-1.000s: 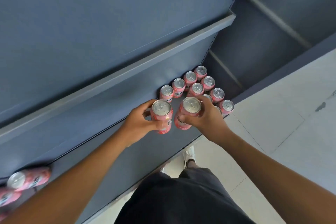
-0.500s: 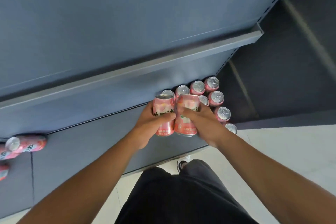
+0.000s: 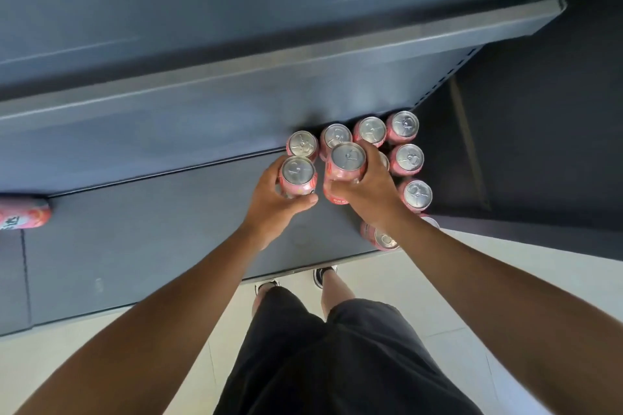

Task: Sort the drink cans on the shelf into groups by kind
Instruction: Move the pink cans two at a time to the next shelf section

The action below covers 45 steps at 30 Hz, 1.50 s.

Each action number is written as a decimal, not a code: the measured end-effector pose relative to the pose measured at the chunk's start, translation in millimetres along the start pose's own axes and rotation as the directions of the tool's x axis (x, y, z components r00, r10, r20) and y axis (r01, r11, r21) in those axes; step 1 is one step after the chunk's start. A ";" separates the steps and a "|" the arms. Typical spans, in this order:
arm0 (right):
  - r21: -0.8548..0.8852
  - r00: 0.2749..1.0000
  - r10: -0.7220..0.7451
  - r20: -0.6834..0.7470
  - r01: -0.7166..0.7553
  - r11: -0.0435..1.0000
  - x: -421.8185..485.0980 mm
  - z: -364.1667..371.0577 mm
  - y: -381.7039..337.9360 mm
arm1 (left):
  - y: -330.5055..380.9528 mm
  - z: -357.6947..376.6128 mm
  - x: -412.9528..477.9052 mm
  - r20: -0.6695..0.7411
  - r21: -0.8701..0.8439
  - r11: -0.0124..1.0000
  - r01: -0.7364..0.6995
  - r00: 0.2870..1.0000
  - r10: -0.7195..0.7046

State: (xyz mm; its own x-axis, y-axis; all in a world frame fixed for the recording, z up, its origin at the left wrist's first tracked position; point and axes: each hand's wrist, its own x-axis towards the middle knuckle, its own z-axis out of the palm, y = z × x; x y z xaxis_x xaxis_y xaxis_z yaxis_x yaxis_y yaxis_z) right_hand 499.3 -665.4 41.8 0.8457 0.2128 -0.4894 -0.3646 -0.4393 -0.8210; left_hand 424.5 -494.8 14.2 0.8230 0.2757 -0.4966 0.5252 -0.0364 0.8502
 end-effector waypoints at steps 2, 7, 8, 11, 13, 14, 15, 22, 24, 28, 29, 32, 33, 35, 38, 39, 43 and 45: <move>-0.088 0.998 -0.050 -0.043 0.046 0.995 8.3 5.9 8.6 | -11.5 2.6 5.3 -0.052 0.027 1.000 0.007 0.999 -0.006; -0.431 0.973 -0.215 -0.087 0.158 0.888 22.9 11.3 32.3 | -27.8 16.0 17.0 -0.159 0.032 0.999 0.025 0.987 -0.019; -0.508 0.964 -0.256 -0.075 0.184 0.841 25.5 10.9 36.6 | -31.3 18.8 19.1 -0.157 0.034 0.999 0.029 0.987 -0.023; -0.687 0.950 -0.308 -0.052 0.190 0.701 32.1 11.6 44.8 | -40.0 26.7 24.6 -0.149 0.056 0.998 0.029 0.989 -0.020; -0.785 0.954 -0.299 -0.031 0.162 0.598 36.4 14.0 48.9 | -42.4 31.6 28.4 -0.157 0.100 0.995 0.005 0.988 0.011; -0.819 0.954 -0.297 -0.022 0.153 0.553 38.1 15.1 51.0 | -42.3 33.1 29.5 -0.155 0.130 0.991 -0.002 0.988 0.022; -0.847 0.952 -0.305 -0.013 0.152 0.510 40.1 15.6 52.4 | -42.3 34.0 30.7 -0.146 0.153 0.988 -0.004 0.989 0.027; -0.958 0.935 -0.348 0.064 0.155 0.241 47.9 17.0 54.1 | -48.4 30.3 31.0 -0.102 0.249 0.968 -0.039 0.993 0.066; -0.955 0.940 -0.331 0.080 0.167 0.245 46.8 16.7 51.8 | -46.7 27.9 30.1 -0.087 0.280 0.959 -0.036 0.994 0.063; -0.923 0.938 -0.328 0.111 0.220 0.316 38.4 9.3 46.4 | -41.3 19.8 23.2 -0.049 0.337 0.940 -0.046 0.997 0.067; -0.917 0.927 -0.354 0.123 0.243 0.317 35.5 6.2 44.9 | -38.8 17.6 19.5 -0.046 0.349 0.936 -0.047 0.997 0.067; -0.883 0.878 -0.433 0.202 0.354 0.307 25.7 -3.4 38.3 | -31.0 8.6 3.7 -0.039 0.416 0.907 -0.063 0.995 0.087; -0.863 0.857 -0.458 0.237 0.402 0.305 22.2 -6.2 35.1 | -28.7 4.6 -2.6 -0.028 0.447 0.891 -0.076 0.995 0.099; -0.822 0.802 -0.515 0.303 0.493 0.284 15.2 -10.5 27.8 | -24.4 -4.9 -15.6 -0.008 0.520 0.849 -0.092 0.994 0.113; -0.765 0.703 -0.600 0.382 0.604 0.221 6.2 -13.6 16.9 | -16.8 -20.5 -35.0 -0.003 0.629 0.772 -0.091 0.993 0.120; -0.749 0.675 -0.619 0.401 0.631 0.202 3.2 -13.3 13.4 | -14.1 -25.6 -41.2 -0.003 0.668 0.738 -0.095 0.991 0.130; -0.689 0.589 -0.645 0.488 0.713 0.129 -9.6 -6.3 -4.2 | -5.5 -45.0 -66.4 -0.004 0.803 0.582 -0.129 0.975 0.222; -0.662 0.565 -0.635 0.528 0.741 0.109 -13.7 -0.7 -12.2 | -4.9 -52.8 -77.6 -0.002 0.840 0.522 -0.150 0.960 0.280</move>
State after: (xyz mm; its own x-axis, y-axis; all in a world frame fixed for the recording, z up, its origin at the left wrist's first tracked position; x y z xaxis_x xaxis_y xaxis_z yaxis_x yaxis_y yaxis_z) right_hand 492.4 -663.5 58.8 0.5031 0.8596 0.0896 0.8454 -0.4680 -0.2573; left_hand 346.7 -465.2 57.8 0.9366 0.2563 -0.2389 0.3320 -0.8669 0.3718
